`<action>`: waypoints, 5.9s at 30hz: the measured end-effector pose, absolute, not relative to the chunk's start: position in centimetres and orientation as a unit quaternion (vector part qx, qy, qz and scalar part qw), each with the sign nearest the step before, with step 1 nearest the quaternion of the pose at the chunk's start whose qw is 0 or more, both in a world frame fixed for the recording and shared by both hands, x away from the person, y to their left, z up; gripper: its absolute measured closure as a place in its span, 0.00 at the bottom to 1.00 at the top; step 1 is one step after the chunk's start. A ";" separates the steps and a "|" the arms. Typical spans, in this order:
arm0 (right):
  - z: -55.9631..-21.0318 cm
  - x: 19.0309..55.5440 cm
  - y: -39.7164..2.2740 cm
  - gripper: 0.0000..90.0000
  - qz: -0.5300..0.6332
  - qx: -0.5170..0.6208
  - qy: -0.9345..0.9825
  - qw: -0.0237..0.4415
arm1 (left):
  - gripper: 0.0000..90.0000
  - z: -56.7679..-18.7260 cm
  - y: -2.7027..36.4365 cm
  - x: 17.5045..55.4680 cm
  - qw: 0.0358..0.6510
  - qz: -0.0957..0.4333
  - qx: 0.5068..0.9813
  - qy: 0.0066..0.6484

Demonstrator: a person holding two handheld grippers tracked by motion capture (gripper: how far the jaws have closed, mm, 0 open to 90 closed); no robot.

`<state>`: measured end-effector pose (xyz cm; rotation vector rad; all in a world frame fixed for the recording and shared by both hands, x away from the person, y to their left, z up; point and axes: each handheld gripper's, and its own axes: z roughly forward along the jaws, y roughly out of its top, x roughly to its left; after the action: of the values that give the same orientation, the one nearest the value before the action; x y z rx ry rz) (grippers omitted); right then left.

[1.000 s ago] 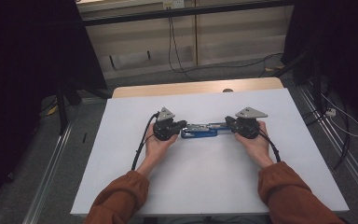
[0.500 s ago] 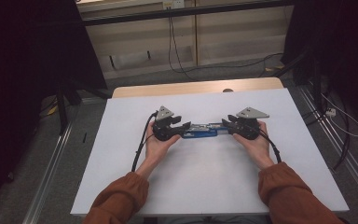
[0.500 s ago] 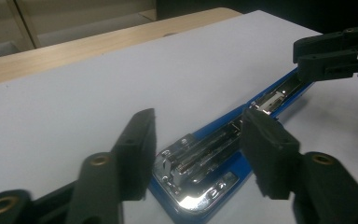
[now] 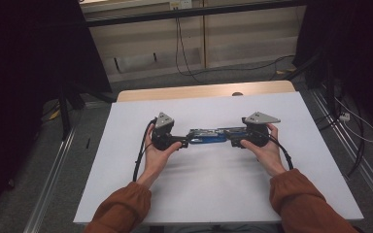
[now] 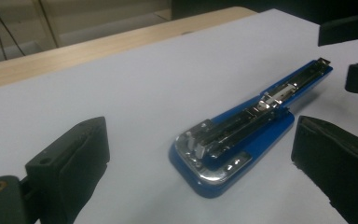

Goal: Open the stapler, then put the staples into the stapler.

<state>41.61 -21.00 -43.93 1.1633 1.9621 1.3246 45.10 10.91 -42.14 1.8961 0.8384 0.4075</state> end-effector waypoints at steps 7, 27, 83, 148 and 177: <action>-43.4 40.7 -21.8 0.09 0.489 0.430 0.714 0.257 | 0.05 -41.8 12.7 44.0 0.503 0.173 0.769 0.355; -42.8 38.5 -23.6 0.09 0.489 0.434 0.710 0.262 | 0.06 -41.8 16.9 40.9 0.501 0.189 0.759 0.372; -42.3 32.3 -30.2 0.12 0.481 0.465 0.699 0.253 | 0.05 -41.4 22.7 33.3 0.498 0.230 0.733 0.402; -42.3 36.7 -30.4 0.30 0.313 0.406 0.850 0.124 | 0.05 -41.5 22.3 33.0 0.491 0.225 0.745 0.390; -42.7 38.3 -29.5 0.65 0.234 0.373 0.894 0.076 | 0.05 -41.6 22.0 33.3 0.487 0.221 0.753 0.384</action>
<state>38.32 -29.52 -42.70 1.1197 2.6812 0.7014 33.26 22.02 -41.63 1.8314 0.9338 0.5386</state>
